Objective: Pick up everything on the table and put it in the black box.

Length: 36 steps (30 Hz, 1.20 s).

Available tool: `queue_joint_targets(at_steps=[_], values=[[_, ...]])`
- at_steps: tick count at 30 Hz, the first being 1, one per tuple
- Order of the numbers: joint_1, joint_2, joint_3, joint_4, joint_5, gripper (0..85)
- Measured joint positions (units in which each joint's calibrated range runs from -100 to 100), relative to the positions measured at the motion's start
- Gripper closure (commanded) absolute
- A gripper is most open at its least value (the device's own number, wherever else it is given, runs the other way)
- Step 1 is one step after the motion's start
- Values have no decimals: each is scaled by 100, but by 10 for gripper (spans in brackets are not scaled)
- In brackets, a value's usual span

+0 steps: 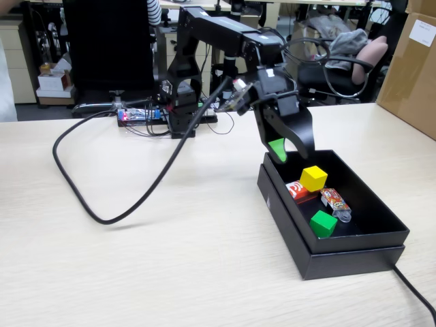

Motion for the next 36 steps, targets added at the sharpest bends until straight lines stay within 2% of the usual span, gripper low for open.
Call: queue_joint_targets(at_steps=[4,8,12,22,26,27,28,30,36], values=[[-303,-76,-9,0,-29,471],[-591,-101,-256,197,-186,471],[-733,-456,-1598,1143,-420,471],[-850,-2318,-5233,3281,-762,471],[-874,-3040,-6292,3865,-767,471],[-879,-3179,-6621,4071,-767,456],[-884,-3293,-6886,4276,-767,400],[-904,-3559,-7342,4753,-762,376],[-957,-4091,-8164,5238,-742,355]])
